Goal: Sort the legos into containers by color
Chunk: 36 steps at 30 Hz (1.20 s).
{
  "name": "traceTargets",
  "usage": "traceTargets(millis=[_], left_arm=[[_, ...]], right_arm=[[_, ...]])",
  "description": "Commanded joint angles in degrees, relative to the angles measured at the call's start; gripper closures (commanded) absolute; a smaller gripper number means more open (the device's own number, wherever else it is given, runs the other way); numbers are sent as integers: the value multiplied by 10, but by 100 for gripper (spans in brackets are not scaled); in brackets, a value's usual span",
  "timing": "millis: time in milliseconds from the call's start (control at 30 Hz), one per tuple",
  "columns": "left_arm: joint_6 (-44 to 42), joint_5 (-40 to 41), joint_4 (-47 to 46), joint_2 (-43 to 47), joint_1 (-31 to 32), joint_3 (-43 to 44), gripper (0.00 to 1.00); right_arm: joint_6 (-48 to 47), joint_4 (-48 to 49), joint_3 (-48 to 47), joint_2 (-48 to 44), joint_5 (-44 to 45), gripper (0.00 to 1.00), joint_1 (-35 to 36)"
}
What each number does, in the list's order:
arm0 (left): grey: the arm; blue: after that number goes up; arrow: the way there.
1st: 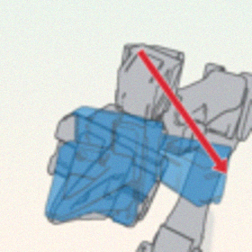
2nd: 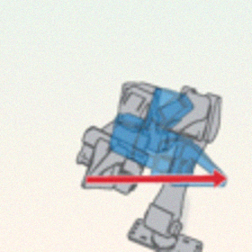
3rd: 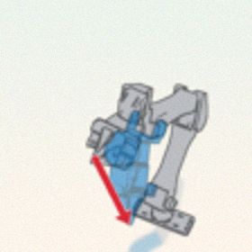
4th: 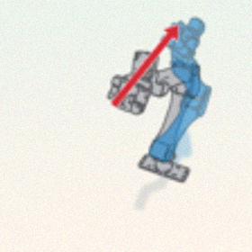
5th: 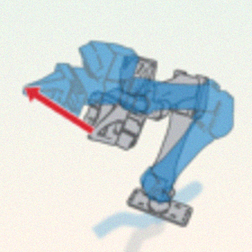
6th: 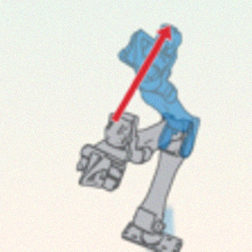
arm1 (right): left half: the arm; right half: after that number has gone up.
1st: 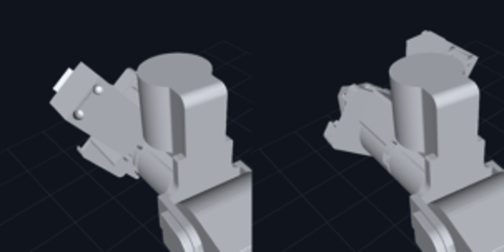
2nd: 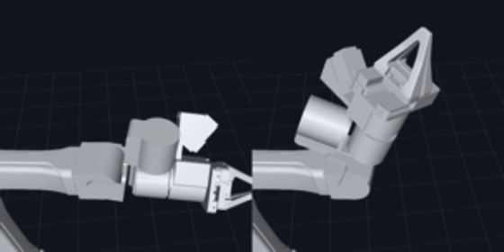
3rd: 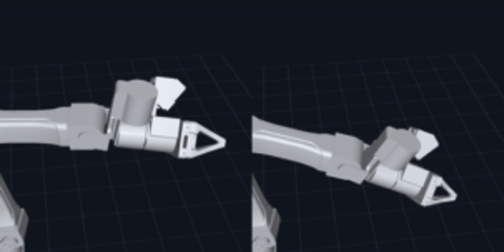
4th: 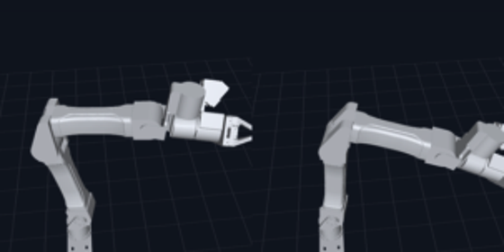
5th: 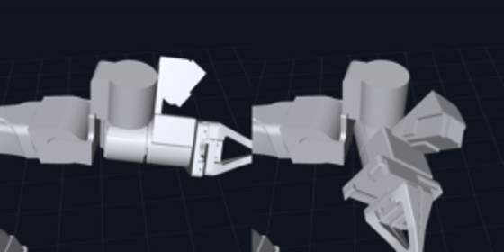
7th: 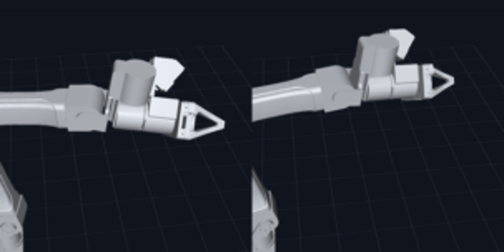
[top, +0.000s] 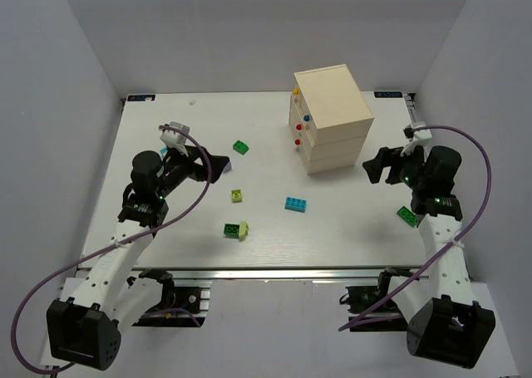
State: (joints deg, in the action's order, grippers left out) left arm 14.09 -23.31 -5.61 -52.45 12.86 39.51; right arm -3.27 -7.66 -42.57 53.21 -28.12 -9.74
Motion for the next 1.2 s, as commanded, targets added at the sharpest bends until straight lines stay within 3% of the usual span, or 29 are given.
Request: traceTargets(millis=[0,233,367,400,467,600,700,767,800,833,900,967,1000,1033,1100,1167], left_arm=[[17,-23,-20,-2,0,19,2],[41,-37,-34,-14,0,15,2],[55,-45,-49,-24,5,10,5],[59,-51,-58,-28,5,8,12],[73,-69,-70,-49,5,8,20],[125,-103,-105,-94,5,12,72],[153,-134,-107,-151,5,50,82],[172,-144,-90,-197,10,99,70],[186,-144,-83,-210,10,115,59],[194,-142,-82,-224,10,129,42],[222,-133,-93,-261,22,166,30],[236,-118,-98,-287,29,192,25],[247,-100,-93,-317,35,224,24],[252,-93,-90,-334,35,243,24],[279,-87,-98,-393,47,294,23],[295,-86,-110,-434,55,332,22]], right_arm=[[7,-8,-23,-10,-29,11,-11],[-38,-21,-13,-14,-98,11,-21],[-161,-51,7,-23,-172,11,-24],[-222,-64,15,-26,-181,11,-23],[-228,-54,20,-31,-159,11,-20],[-221,-71,-12,-34,-79,11,-16],[-254,-105,-50,-33,-65,11,-12],[-281,-129,-88,-27,-80,11,-13],[-265,-134,-103,-23,-77,11,-12],[-240,-144,-118,-9,-104,11,-12],[-216,-182,-180,15,-136,11,-12],[-142,-190,-238,58,-160,27,-12],[-116,-184,-254,71,-157,48,-12],[-92,-178,-270,96,-155,53,-13],[-19,-148,-315,118,-134,56,-13],[54,-127,-344,160,-132,44,-12]])
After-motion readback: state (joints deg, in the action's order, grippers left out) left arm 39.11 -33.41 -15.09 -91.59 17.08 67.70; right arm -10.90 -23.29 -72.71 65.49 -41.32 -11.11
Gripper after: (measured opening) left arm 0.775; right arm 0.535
